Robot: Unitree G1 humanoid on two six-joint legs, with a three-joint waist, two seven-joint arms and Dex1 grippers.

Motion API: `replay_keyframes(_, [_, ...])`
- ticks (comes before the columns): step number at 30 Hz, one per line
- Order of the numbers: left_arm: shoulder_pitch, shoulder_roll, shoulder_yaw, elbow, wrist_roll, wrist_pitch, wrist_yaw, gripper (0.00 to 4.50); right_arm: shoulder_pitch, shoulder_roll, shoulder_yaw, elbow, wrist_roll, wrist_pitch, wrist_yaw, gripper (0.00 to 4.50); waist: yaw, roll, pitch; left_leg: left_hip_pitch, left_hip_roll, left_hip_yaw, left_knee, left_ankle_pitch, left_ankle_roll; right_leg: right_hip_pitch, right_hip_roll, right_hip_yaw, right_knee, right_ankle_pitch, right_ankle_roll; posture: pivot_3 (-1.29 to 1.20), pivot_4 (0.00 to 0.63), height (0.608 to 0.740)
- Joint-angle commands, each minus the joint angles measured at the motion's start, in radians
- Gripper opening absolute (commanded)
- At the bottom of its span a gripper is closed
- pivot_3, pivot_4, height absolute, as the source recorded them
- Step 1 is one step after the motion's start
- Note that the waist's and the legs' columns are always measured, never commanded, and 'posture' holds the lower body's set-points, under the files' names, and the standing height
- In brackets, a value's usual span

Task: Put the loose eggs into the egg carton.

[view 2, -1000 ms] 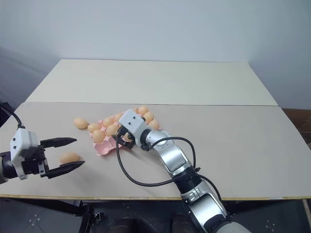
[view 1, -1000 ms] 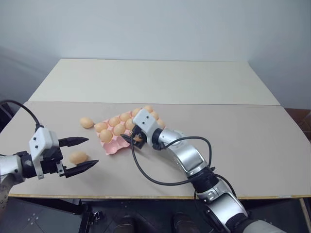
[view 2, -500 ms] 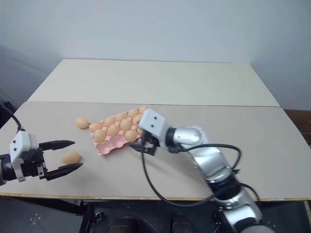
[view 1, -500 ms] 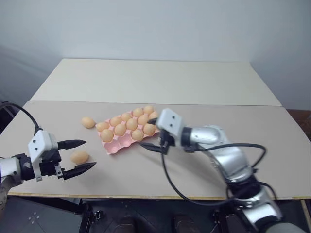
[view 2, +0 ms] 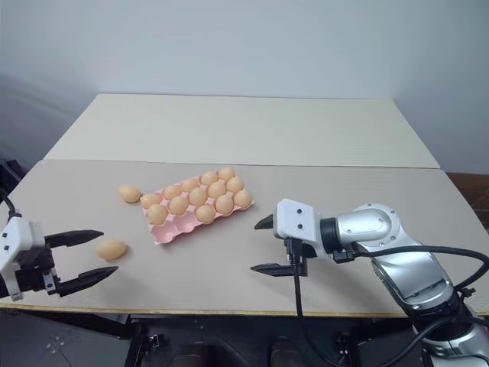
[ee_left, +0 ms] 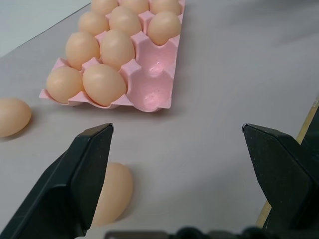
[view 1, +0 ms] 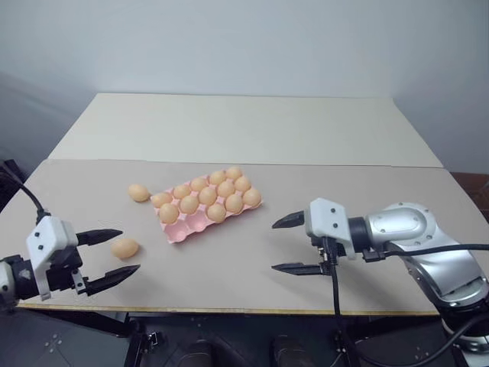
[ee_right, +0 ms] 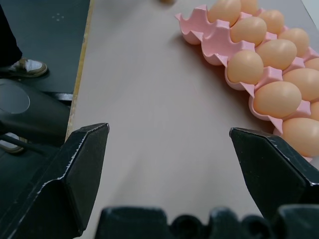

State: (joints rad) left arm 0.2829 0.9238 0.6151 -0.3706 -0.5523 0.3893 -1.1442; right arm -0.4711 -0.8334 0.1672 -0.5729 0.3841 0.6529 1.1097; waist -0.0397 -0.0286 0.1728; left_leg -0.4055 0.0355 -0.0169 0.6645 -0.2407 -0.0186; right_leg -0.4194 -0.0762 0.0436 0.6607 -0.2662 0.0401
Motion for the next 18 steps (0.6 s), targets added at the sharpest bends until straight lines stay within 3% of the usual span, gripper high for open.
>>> replay_keyframes(1, [0.002,0.012,0.017,-0.024,0.037,-0.003,0.043,4.5,0.001,-0.021,-0.055,-0.033,0.027,-0.016,-0.005,4.49,0.001,0.0,0.0,0.0,0.0,0.0,0.0,0.0,0.0,0.0,0.0,0.0,0.0,0.0,0.0,0.0,0.15,0.74])
replay_keyframes(7, [-0.065,0.057,-0.057,0.055,0.126,-0.032,0.07,4.5,0.008,-0.048,-0.075,-0.028,0.042,-0.01,-0.012,4.49,0.002,0.0,0.0,0.001,0.0,0.0,0.0,0.0,0.0,0.0,0.0,0.0,0.0,0.0,0.0,0.0,0.15,0.74])
replay_keyframes(18, [-0.407,0.156,-0.417,0.292,0.267,0.006,0.025,4.5,0.004,-0.069,-0.094,-0.027,0.041,0.059,-0.102,4.49,0.005,0.0,0.0,0.0,-0.001,0.0,0.0,0.0,0.0,0.0,0.0,0.0,0.001,0.0,0.0,0.0,0.15,0.74])
